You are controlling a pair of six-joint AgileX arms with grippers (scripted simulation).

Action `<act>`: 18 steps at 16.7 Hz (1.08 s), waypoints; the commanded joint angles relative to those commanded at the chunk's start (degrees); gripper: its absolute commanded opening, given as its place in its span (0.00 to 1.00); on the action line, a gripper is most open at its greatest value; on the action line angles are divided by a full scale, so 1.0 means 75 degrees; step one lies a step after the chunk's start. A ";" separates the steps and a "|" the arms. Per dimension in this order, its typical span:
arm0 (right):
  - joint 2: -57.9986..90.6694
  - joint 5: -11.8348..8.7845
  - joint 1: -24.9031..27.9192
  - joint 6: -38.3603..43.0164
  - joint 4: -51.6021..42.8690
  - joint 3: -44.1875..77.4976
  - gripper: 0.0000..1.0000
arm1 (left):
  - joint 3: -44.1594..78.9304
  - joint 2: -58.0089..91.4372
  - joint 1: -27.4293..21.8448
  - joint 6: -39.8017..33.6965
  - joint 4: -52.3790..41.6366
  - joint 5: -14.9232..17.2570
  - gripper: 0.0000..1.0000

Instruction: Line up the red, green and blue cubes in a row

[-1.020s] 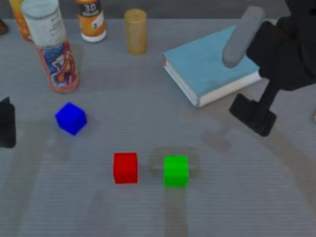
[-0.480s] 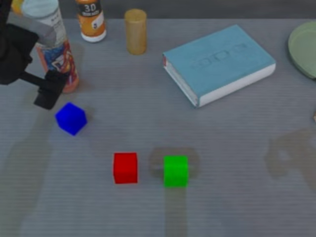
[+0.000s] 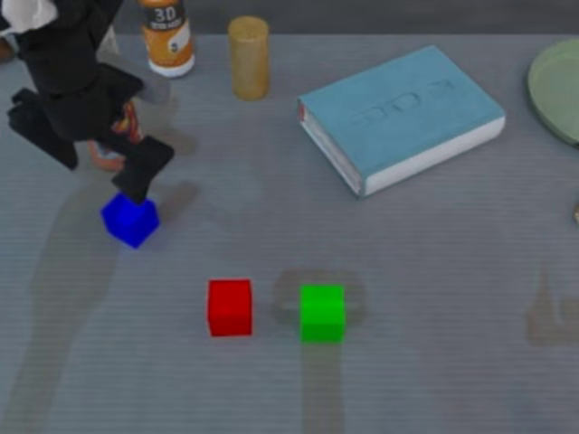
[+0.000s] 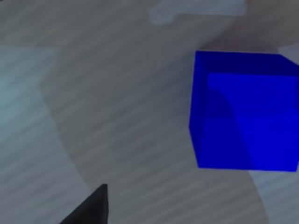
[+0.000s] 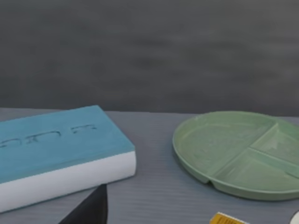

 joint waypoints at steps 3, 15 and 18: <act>-0.0265 0.0038 -0.0081 0.0106 0.0174 -0.0252 1.00 | 0.0266 0.0263 -0.0032 0.0051 -0.0139 0.0005 1.00; -0.0265 0.0038 -0.0081 0.0106 0.0174 -0.0252 1.00 | -0.0964 0.0815 -0.0018 0.0068 0.1705 0.0010 1.00; -0.0265 0.0038 -0.0081 0.0106 0.0174 -0.0252 1.00 | -0.1150 0.0937 -0.0020 0.0072 0.1951 0.0011 1.00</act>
